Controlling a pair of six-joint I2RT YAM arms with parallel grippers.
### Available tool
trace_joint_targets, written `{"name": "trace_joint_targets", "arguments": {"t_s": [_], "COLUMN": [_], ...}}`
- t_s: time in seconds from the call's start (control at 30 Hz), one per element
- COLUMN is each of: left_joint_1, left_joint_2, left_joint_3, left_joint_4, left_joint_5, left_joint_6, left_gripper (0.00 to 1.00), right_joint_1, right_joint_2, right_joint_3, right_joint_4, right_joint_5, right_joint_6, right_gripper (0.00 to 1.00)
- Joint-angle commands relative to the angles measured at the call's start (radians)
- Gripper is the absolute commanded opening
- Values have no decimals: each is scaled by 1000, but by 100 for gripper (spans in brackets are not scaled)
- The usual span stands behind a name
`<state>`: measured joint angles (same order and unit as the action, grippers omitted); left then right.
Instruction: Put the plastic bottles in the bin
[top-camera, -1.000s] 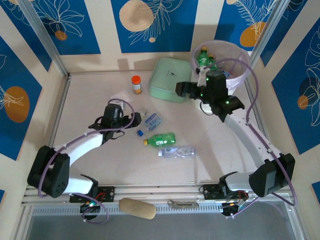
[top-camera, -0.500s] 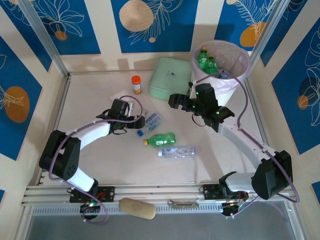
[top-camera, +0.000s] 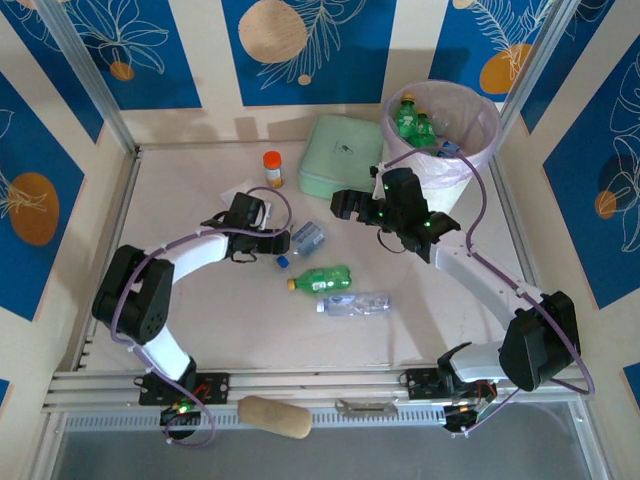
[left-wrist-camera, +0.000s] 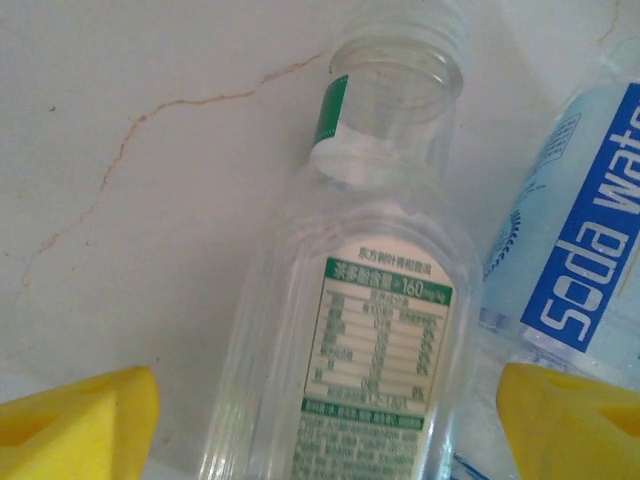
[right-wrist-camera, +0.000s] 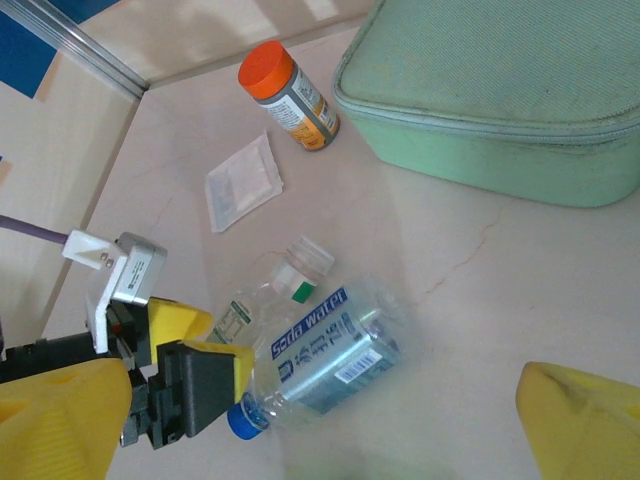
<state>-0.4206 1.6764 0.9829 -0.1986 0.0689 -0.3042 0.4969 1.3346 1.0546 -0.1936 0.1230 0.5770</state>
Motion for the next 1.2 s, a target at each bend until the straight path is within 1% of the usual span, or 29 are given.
{"name": "trace_joint_targets", "arguments": {"t_s": [0.0, 0.13, 0.37, 0.53, 0.67, 0.73, 0.8, 0.83, 0.9, 1.03, 1.1, 1.17], "left_joint_1": [9, 11, 11, 11, 11, 11, 11, 11, 10, 11, 11, 10], "left_joint_2": [43, 45, 35, 46, 54, 58, 60, 60, 47, -14, -65, -118], "left_joint_3": [27, 30, 0, 2, 6, 7, 3, 3, -7, -39, -61, -86], "left_joint_4": [-66, -70, -60, -57, -54, -54, -51, -49, -39, 0, 32, 79], "left_joint_5": [-37, -45, -57, -63, -61, -59, -54, -54, -56, -55, -38, 4], "left_joint_6": [16, 13, 5, 7, 9, 11, 12, 12, 11, 2, -6, -12], "left_gripper": [84, 80, 77, 71, 69, 66, 59, 58, 54, 52, 51, 51], "right_joint_1": [8, 9, 9, 9, 9, 9, 9, 9, 10, 9, 11, 18], "right_joint_2": [6, -4, -8, -6, -9, -11, -10, -11, -11, -4, 6, 17], "right_joint_3": [40, 37, 30, 28, 27, 25, 25, 24, 22, 17, 14, 17], "right_joint_4": [5, 3, 5, 5, 5, 5, 5, 5, 6, 23, 38, 48], "right_joint_5": [-21, -11, -8, -8, -8, -7, -8, -8, -12, -43, -70, -94], "right_joint_6": [5, 4, 6, 9, 11, 12, 13, 14, 20, 39, 54, 75], "right_gripper": [99, 99, 99, 99, 99, 99, 99, 99, 99, 99, 99, 99]}}
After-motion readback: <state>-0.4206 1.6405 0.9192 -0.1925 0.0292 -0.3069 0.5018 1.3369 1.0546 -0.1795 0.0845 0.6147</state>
